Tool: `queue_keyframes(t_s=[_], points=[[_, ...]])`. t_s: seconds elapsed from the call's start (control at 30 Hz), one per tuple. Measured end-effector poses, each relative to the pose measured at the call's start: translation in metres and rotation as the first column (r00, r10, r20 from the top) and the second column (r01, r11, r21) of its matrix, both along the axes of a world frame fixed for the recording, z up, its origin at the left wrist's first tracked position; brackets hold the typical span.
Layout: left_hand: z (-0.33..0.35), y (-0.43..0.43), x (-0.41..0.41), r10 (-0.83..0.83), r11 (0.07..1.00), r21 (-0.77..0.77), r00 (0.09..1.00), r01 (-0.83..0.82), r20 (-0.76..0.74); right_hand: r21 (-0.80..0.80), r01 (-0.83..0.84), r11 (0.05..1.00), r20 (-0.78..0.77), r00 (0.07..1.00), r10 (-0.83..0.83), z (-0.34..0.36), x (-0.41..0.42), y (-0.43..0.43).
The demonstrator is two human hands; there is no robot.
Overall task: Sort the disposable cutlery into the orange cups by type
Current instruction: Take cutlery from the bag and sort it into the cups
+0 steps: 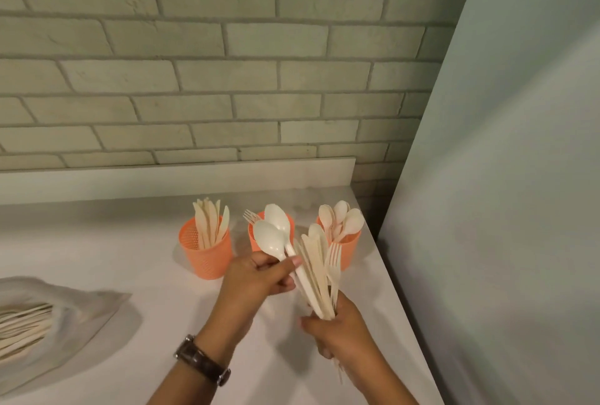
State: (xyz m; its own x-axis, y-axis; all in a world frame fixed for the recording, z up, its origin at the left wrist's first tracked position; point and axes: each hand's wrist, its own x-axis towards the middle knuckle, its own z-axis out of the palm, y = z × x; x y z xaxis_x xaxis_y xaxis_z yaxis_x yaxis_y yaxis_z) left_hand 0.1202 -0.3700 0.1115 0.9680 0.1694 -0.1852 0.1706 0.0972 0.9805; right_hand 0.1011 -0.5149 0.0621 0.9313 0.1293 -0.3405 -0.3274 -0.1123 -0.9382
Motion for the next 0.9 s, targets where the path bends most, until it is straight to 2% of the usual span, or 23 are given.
queue_keyframes(t_s=[0.1,0.23,0.4,0.63,0.9], points=[[0.008,0.003,0.019,0.011,0.999,-0.045,1.000,-0.010,0.015,0.117,0.046,0.992,-0.058,0.998,-0.039,0.000,0.003,-0.013],[0.021,-0.002,0.058,0.047,0.998,-0.037,0.994,-0.044,0.103,0.166,0.110,0.980,-0.054,0.993,-0.102,0.002,0.008,-0.028],[0.011,-0.036,0.104,0.048,0.994,0.090,0.985,-0.063,0.163,0.182,0.175,0.968,-0.068,0.984,-0.165,0.004,0.013,-0.038],[-0.036,-0.064,0.124,-0.027,0.945,0.326,0.994,-0.009,0.104,0.183,0.240,0.953,-0.107,0.969,-0.224,0.005,0.017,-0.043],[-0.055,-0.046,0.119,-0.088,0.942,0.334,0.990,0.046,0.111,0.176,0.248,0.953,-0.098,0.967,-0.233,0.003,0.023,-0.042]])
